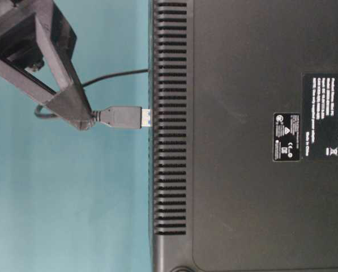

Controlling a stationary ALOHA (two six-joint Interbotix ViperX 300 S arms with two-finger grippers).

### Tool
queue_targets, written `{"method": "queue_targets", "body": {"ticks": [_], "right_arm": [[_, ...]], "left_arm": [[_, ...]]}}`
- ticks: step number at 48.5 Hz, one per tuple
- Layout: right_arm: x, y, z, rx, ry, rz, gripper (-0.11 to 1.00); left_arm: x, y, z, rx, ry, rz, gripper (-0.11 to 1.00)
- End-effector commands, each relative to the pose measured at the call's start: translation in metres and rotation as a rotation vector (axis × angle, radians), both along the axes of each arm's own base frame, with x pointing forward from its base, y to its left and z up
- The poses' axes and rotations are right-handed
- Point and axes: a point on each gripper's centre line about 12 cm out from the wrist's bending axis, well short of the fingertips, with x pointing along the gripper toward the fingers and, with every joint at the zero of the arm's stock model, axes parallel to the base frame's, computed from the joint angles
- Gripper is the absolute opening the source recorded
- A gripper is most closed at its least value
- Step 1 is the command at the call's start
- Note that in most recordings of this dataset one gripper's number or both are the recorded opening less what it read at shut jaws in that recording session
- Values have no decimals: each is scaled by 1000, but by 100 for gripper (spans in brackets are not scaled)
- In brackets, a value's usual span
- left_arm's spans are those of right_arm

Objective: Insert the USB into the PC box with both arms.
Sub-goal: 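Carry the USB plug left toward the blue USB ports, then align and push the USB plug into a blue USB port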

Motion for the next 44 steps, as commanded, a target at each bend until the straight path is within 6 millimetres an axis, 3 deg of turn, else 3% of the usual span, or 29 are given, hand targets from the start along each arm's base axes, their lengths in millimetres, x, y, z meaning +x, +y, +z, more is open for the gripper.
{"method": "queue_targets", "body": {"ticks": [1, 12, 22, 37, 44], "right_arm": [[-2, 1, 14, 28, -57, 1, 23], [-1, 5, 10, 50, -44, 3, 15], [1, 8, 6, 62, -28, 5, 14], [1, -5, 1, 48, 2, -34, 14], [3, 0, 1, 52, 5, -23, 14]], "left_arm": [[2, 1, 10, 0, -32, 3, 0], [2, 1, 10, 1, -32, 3, 0], [2, 1, 10, 2, -31, 3, 0], [2, 1, 11, -2, -34, 3, 0], [2, 1, 11, -2, -34, 3, 0]]}}
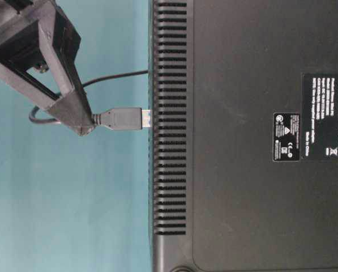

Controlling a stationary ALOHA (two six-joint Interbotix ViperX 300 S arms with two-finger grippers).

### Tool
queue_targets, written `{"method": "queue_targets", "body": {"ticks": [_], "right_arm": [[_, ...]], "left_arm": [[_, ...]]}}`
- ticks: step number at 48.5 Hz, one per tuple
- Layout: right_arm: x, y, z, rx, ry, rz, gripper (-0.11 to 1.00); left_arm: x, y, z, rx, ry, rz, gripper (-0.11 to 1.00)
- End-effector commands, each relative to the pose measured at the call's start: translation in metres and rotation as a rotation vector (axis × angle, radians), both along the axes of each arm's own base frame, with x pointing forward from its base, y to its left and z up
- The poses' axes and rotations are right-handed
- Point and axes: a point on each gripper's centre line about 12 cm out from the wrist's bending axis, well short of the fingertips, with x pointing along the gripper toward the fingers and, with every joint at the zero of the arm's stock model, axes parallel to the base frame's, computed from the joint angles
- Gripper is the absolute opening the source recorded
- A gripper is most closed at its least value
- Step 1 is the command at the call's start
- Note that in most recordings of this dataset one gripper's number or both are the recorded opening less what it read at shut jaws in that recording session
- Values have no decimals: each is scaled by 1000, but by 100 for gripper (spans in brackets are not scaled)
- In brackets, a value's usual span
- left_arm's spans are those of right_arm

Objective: Insert the USB into the PC box with both arms.
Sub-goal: 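Align and push the USB plug into a blue USB port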

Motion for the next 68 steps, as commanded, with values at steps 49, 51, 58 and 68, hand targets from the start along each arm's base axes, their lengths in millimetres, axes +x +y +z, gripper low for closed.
{"method": "queue_targets", "body": {"ticks": [49, 51, 58, 68], "right_arm": [[2, 18, -8, 43, 41, 11, 14], [2, 18, -9, 45, 43, 12, 14], [2, 14, -9, 40, 50, 1, 14], [2, 3, -11, 22, 70, -23, 14]], "left_arm": [[2, 1, 10, -6, -30, 5, 0], [2, 1, 10, -6, -32, 5, 0], [2, 1, 10, -6, -32, 5, 0], [2, 1, 10, -6, -32, 5, 0]]}}
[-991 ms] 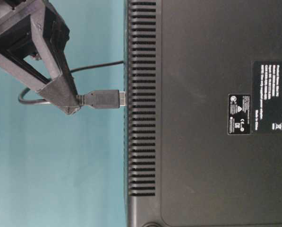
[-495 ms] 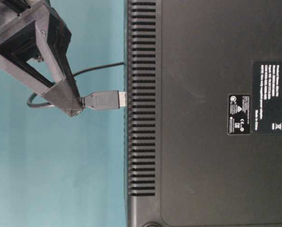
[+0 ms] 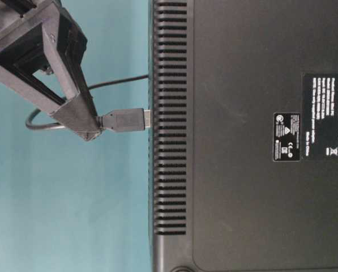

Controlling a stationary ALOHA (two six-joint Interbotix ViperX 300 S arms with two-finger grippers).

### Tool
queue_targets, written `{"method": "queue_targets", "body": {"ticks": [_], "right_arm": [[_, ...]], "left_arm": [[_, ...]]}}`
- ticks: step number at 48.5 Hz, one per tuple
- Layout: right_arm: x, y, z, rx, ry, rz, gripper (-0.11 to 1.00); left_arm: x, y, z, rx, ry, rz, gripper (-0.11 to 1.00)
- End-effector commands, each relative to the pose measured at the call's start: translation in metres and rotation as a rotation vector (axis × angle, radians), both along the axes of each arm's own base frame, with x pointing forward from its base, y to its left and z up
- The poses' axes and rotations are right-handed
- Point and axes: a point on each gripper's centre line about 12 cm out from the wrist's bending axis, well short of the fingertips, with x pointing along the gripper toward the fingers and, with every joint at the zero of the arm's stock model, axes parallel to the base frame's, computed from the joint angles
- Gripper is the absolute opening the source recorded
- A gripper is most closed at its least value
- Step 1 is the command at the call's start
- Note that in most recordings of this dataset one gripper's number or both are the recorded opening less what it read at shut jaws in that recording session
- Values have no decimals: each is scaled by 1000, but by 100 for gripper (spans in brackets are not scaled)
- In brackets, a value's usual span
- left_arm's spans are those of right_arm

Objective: Insert the USB into the PC box with both arms.
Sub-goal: 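Align and push the USB plug into a blue USB port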

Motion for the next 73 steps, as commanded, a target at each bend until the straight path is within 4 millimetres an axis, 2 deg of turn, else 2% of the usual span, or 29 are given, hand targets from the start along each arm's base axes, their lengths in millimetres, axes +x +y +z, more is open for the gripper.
{"method": "queue_targets", "body": {"ticks": [1, 21, 40, 58, 73], "right_arm": [[0, -4, -4, -3, 25, -14, 14], [0, 15, -11, 23, 48, 19, 14], [2, -5, -11, -1, 47, -22, 14], [0, 18, -15, 32, 62, 23, 14], [1, 6, -12, 23, 49, -2, 14]], "left_arm": [[2, 1, 10, -1, -31, 3, 0], [2, 1, 9, -1, -29, 3, 0], [2, 1, 10, -1, -31, 3, 0], [2, 1, 9, -1, -29, 3, 0], [2, 1, 10, -1, -31, 3, 0]]}}
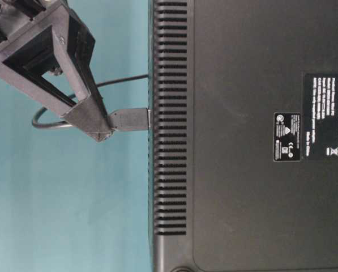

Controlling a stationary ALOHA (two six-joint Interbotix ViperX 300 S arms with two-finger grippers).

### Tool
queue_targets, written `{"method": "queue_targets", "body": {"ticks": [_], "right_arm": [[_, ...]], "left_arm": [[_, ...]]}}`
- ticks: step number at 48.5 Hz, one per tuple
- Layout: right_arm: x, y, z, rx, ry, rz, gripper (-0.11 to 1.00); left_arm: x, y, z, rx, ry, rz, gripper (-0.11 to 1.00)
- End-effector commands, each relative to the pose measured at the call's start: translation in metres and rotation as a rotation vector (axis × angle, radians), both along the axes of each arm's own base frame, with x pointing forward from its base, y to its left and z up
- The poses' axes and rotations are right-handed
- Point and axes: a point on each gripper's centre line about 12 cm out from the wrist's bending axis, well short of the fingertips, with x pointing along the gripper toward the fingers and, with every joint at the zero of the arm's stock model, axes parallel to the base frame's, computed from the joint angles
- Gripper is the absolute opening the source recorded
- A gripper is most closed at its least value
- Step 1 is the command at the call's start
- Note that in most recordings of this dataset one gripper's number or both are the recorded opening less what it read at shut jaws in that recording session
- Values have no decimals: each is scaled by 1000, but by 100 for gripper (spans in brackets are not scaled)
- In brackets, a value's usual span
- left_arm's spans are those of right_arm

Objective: Insert the USB into the PC box with both arms.
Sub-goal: 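Align and push the USB plug into a blue USB port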

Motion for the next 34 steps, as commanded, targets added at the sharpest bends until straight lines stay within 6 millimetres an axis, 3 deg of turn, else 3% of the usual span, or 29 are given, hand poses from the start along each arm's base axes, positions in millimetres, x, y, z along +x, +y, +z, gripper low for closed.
{"method": "queue_targets", "body": {"ticks": [1, 12, 19, 34], "right_arm": [[-1, 2, -4, 7, 18, -1, 14], [-1, 4, -3, 11, 12, 1, 16], [1, 5, 1, 14, 2, 4, 22], [1, 4, 6, 14, -5, 0, 62]], "left_arm": [[2, 1, 10, 1, -32, 3, 0], [2, 1, 11, 0, -34, 3, 0], [2, 1, 11, 1, -34, 3, 0], [1, 1, 12, 1, -38, 3, 0]]}}
